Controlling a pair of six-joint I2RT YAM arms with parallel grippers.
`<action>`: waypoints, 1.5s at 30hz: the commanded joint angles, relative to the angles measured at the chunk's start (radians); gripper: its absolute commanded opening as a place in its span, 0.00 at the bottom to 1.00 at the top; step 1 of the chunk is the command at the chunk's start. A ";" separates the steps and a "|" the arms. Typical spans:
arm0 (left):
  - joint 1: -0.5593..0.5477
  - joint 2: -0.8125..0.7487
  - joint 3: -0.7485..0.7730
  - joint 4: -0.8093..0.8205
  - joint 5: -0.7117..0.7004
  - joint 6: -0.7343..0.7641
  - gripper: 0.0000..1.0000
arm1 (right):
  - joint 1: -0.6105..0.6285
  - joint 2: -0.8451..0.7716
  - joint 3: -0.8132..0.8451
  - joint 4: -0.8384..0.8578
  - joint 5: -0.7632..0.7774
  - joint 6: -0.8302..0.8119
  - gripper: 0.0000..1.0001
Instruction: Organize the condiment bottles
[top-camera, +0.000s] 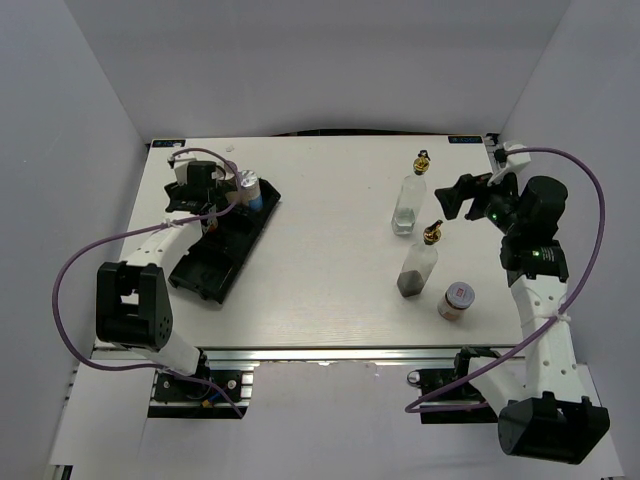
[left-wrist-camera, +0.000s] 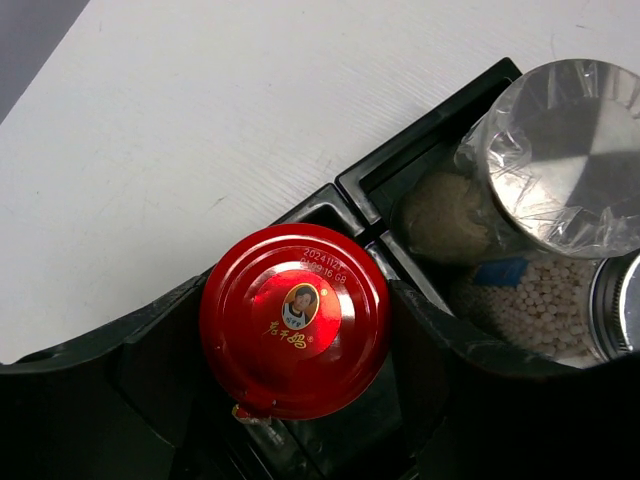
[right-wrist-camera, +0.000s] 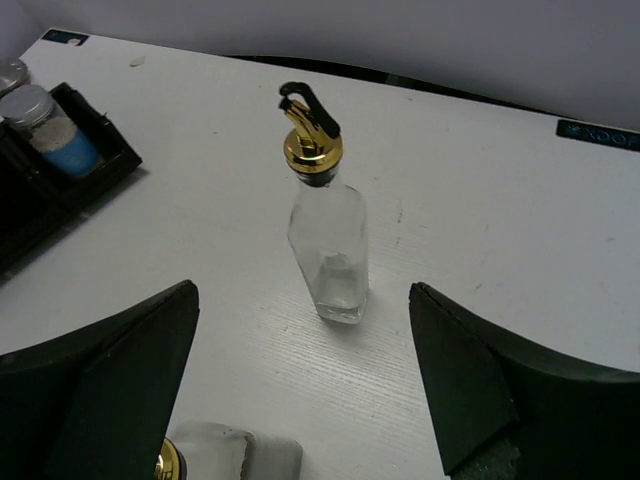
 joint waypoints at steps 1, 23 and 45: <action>0.010 -0.038 0.007 0.102 -0.051 -0.010 0.32 | 0.009 0.022 0.062 0.016 -0.119 -0.047 0.90; 0.012 -0.187 0.061 0.013 0.062 0.017 0.98 | 0.063 0.064 0.103 -0.004 -0.110 -0.007 0.90; 0.012 -0.592 -0.154 0.122 0.368 0.082 0.98 | 0.200 0.483 0.220 0.278 0.033 -0.161 0.86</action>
